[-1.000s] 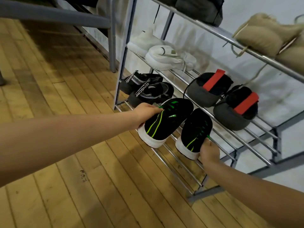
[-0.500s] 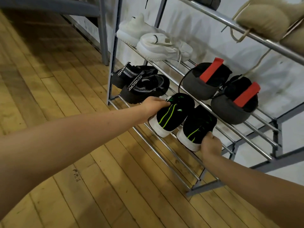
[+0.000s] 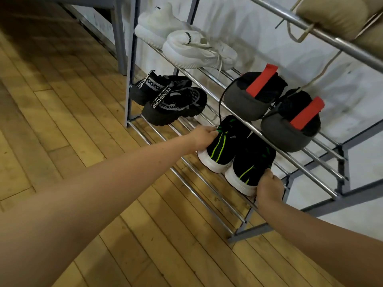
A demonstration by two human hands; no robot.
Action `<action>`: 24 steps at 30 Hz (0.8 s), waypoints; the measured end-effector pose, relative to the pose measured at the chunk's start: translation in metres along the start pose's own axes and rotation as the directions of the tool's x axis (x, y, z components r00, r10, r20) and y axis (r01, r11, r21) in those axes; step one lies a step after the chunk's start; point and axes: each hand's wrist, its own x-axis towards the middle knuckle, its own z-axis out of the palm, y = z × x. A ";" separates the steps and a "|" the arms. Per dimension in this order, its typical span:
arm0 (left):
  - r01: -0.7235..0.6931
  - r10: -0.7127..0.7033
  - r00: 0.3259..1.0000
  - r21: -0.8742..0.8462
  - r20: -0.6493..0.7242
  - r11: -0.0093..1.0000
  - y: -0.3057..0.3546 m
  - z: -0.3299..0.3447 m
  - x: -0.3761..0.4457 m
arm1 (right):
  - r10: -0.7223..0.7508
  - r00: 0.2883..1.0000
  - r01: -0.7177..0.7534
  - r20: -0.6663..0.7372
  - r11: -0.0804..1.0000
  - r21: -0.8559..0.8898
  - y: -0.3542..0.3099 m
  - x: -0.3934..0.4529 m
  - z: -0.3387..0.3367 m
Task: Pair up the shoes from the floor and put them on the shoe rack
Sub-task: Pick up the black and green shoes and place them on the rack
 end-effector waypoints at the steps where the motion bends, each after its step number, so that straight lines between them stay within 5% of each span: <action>1: -0.007 0.007 1.000 -0.011 -0.021 1.000 0.000 0.000 0.003 | 0.025 1.000 -0.025 -0.011 1.000 -0.006 -0.002 0.000 0.002; 7: 0.086 -0.107 0.993 -0.338 -0.044 0.937 0.002 -0.019 0.006 | 0.068 0.997 -0.063 0.034 0.990 -0.128 -0.012 0.004 0.009; 11: -0.120 0.070 0.971 -0.210 -0.230 0.970 -0.012 -0.039 -0.009 | -0.024 0.990 0.064 0.141 0.955 -0.290 -0.013 0.004 0.001; 15: -0.176 0.161 0.706 0.050 -0.690 0.983 -0.033 -0.060 -0.025 | -0.061 0.997 0.068 0.036 0.972 -0.225 -0.024 -0.005 -0.001; 18: -0.064 0.081 0.563 0.054 -0.822 0.996 -0.050 -0.082 -0.029 | -0.269 0.963 0.264 -0.024 0.955 -0.132 -0.039 -0.024 0.001; 21: 0.080 -0.154 0.612 -0.133 -0.776 0.988 -0.057 -0.100 -0.026 | -0.456 0.887 0.460 0.073 0.886 -0.063 -0.058 -0.044 0.012; 24: 0.043 -0.316 0.713 -0.411 -0.626 0.911 -0.053 -0.103 -0.025 | -0.528 0.829 0.532 0.185 0.846 0.033 -0.067 -0.051 0.027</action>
